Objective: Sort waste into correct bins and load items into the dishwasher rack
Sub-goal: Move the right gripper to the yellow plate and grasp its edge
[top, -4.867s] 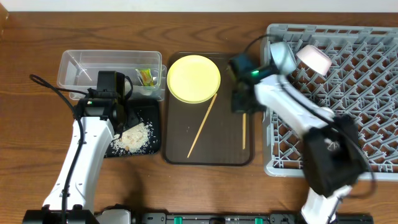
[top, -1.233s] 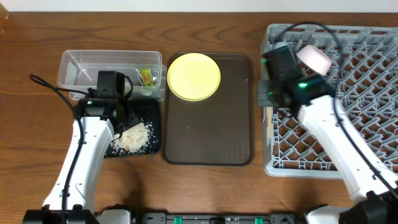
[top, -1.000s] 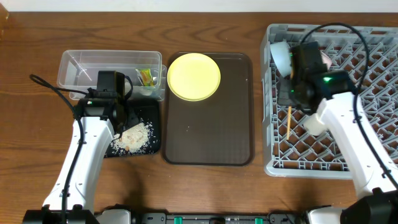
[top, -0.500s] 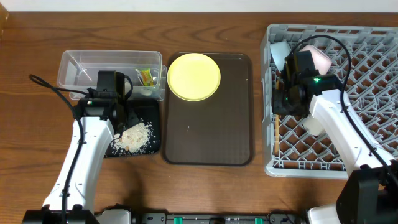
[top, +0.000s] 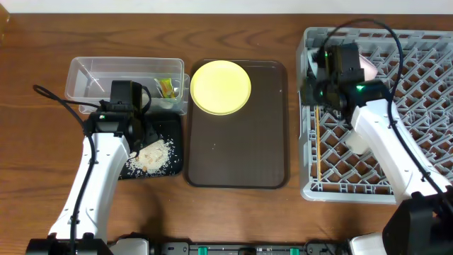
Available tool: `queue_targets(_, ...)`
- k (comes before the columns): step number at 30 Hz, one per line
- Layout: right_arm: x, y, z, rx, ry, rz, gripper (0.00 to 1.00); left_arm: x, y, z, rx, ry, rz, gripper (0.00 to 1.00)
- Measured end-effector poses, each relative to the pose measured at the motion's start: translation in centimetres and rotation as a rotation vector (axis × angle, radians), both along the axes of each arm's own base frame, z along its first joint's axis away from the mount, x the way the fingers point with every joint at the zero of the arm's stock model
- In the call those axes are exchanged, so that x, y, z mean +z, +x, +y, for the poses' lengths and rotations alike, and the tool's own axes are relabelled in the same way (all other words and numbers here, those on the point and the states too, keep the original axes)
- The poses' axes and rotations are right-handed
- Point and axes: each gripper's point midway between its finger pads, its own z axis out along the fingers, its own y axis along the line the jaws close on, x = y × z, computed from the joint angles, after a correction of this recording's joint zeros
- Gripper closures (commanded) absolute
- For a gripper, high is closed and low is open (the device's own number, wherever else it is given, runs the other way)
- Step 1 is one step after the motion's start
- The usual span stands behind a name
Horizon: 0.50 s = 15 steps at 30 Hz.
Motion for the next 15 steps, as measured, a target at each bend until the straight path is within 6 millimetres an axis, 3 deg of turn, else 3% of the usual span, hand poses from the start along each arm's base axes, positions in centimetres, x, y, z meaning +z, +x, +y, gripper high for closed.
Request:
queue_targets(6, 2.0, 0.9, 4.9, 0.111, 0.057, -0.116, 0.51, 0.0, 0.0, 0.0, 0.000, 0.000, 0.000, 0.29)
queue_targets(9, 1.6, 1.1, 7.5, 0.169, 0.066, -0.135, 0.49, 0.0, 0.0, 0.0, 0.000, 0.000, 0.000, 0.29)
queue_targets(12, -1.2, 1.4, 10.0, 0.213, 0.068, -0.101, 0.48, 0.0, 0.0, 0.0, 0.000, 0.000, 0.000, 0.29)
queue_targets(15, -4.6, 2.1, 11.2, 0.203, 0.073, -0.054, 0.49, 0.0, 0.0, 0.0, 0.000, 0.000, 0.000, 0.29)
